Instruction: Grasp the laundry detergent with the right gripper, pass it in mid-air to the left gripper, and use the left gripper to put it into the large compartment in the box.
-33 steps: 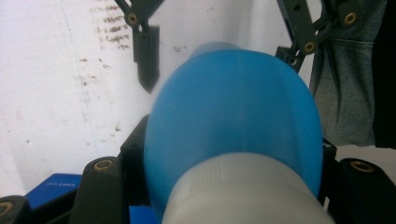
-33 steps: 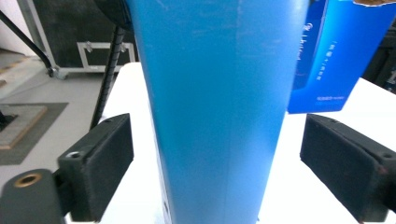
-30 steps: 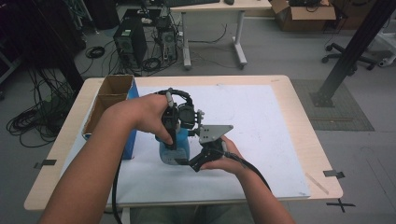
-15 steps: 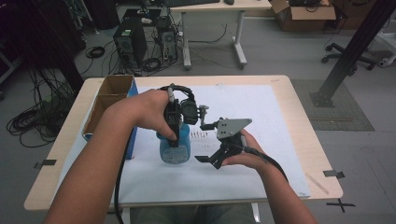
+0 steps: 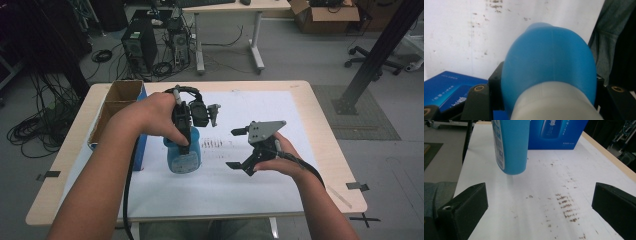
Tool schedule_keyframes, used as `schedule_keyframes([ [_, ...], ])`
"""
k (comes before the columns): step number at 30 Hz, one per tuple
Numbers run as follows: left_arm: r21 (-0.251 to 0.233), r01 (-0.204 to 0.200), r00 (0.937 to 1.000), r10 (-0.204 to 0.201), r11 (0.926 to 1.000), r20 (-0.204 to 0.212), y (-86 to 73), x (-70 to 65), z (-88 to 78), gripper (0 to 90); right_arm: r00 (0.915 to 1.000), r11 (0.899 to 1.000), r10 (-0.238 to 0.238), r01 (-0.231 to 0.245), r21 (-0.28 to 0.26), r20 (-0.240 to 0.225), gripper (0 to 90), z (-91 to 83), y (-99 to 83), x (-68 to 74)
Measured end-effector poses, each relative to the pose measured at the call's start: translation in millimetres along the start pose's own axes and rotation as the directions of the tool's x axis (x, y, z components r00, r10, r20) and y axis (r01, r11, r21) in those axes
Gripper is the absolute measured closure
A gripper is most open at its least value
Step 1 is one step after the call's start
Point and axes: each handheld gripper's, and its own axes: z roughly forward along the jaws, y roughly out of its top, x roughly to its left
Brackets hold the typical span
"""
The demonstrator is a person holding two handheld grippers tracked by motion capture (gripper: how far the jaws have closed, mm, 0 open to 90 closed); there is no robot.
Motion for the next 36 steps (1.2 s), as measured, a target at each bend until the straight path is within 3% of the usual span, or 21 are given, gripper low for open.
schedule_keyframes([
  [3,-0.02,0.07,0.9974,-0.07,0.9973,-0.013,-0.5,1.7,-2.6,38.3,1.0,1.0,0.0,0.0,0.016,0.002,0.1,-3.5,-1.1,-2.4],
  [7,-0.036,0.115,0.9925,-0.117,0.9927,-0.035,-2.2,2.2,-6.1,38.3,1.0,0.999,-0.006,0.006,0.044,0.0,0.1,-7.6,-1.4,-5.3],
  [12,-0.05,0.175,0.9844,-0.176,0.9833,-0.011,-3.7,1.9,-12.6,38.3,0.9999,0.997,-0.013,0.012,0.078,0.008,0.2,-14.2,-1.0,-9.1],
  [18,-0.05,0.262,0.9652,-0.262,0.9639,0.006,-5.0,4.0,-20.4,38.3,0.9996,0.994,-0.016,0.014,0.108,0.022,0.3,-22.3,-1.4,-11.5],
  [20,-0.064,0.296,0.955,-0.297,0.9529,0.003,-6.2,5.7,-23.2,38.3,0.9995,0.993,-0.018,0.015,0.12,0.027,0.4,-24.7,-1.6,-11.9],
  [25,-0.082,0.343,0.9387,-0.345,0.9356,-0.001,-8.7,8.7,-28.6,38.3,0.999,0.985,-0.036,0.032,0.167,0.025,0.6,-29.7,-3.0,-13.2],
  [30,-0.097,0.39,0.9198,-0.392,0.9156,-0.004,-11.8,12.0,-35.4,38.2,0.9974,0.97,-0.071,0.067,0.234,0.011,0.8,-34.2,-3.3,-15.9],
  [31,-0.105,0.404,0.9134,-0.407,0.9085,-0.004,-13.1,13.1,-37.4,38.2,0.9971,0.968,-0.076,0.071,0.242,0.008,0.9,-34.4,-3.2,-16.3],
  [33,-0.109,0.411,0.9102,-0.414,0.9051,-0.007,-14.5,13.9,-39.9,38.3,0.9962,0.96,-0.087,0.083,0.269,0.003,1.2,-35.3,-2.5,-17.4],
  [34,-0.117,0.423,0.9043,-0.427,0.8984,-0.006,-15.8,14.9,-41.9,38.3,0.9957,0.955,-0.092,0.089,0.282,-0.003,1.2,-35.7,-2.1,-18.0],
  [36,-0.118,0.431,0.9007,-0.434,0.8946,-0.003,-17.8,16.5,-44.7,38.3,0.9948,0.945,-0.101,0.1,0.311,-0.015,1.2,-36.6,-1.3,-19.9],
])
